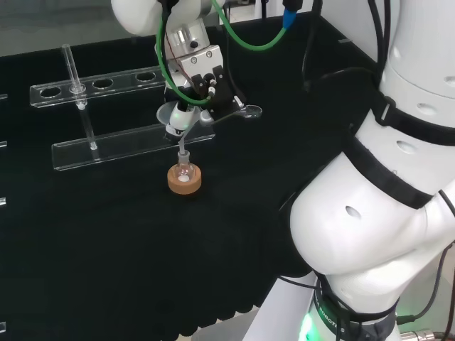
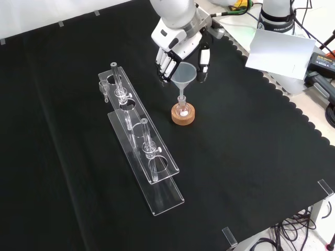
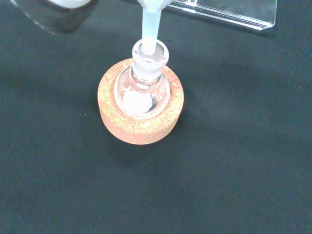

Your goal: Remove the funnel from the round-bottom flask.

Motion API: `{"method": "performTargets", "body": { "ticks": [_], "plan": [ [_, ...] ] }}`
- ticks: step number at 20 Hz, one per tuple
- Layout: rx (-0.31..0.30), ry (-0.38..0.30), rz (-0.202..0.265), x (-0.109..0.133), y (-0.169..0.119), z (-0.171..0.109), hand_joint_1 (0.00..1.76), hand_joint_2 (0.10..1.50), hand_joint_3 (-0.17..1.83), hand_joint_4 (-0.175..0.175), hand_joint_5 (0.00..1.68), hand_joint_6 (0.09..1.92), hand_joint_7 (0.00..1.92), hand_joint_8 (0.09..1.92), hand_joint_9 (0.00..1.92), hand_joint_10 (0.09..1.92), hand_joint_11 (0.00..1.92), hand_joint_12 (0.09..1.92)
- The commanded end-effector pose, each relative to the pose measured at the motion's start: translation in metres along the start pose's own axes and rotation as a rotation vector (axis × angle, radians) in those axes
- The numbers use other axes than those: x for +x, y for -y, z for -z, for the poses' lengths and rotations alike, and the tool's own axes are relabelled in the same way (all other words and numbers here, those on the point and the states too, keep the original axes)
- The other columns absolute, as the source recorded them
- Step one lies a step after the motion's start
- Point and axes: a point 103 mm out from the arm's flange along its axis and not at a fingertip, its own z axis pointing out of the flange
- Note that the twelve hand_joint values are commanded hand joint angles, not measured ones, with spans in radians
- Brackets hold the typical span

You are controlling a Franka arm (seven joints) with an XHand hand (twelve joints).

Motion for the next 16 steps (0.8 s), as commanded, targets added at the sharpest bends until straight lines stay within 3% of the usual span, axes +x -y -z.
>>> {"method": "performTargets", "body": {
  "ticks": [1, 9, 16],
  "plan": [
    [-0.028, 0.017, -0.019, -0.002, 0.023, 0.018, 0.85, 1.01, -0.17, 0.013, 0.71, 0.56, 0.54, 0.65, 0.82, 0.45, 0.67, 1.26],
    [-0.075, 0.017, -0.038, -0.006, 0.043, 0.051, 0.85, 1.01, -0.17, 0.011, 0.7, 0.57, 0.52, 0.65, 0.8, 0.45, 0.66, 1.26],
    [-0.101, 0.02, -0.049, -0.014, 0.045, 0.076, 0.84, 1.01, -0.17, 0.01, 0.69, 0.57, 0.52, 0.65, 0.8, 0.45, 0.66, 1.26]
  ]
}}
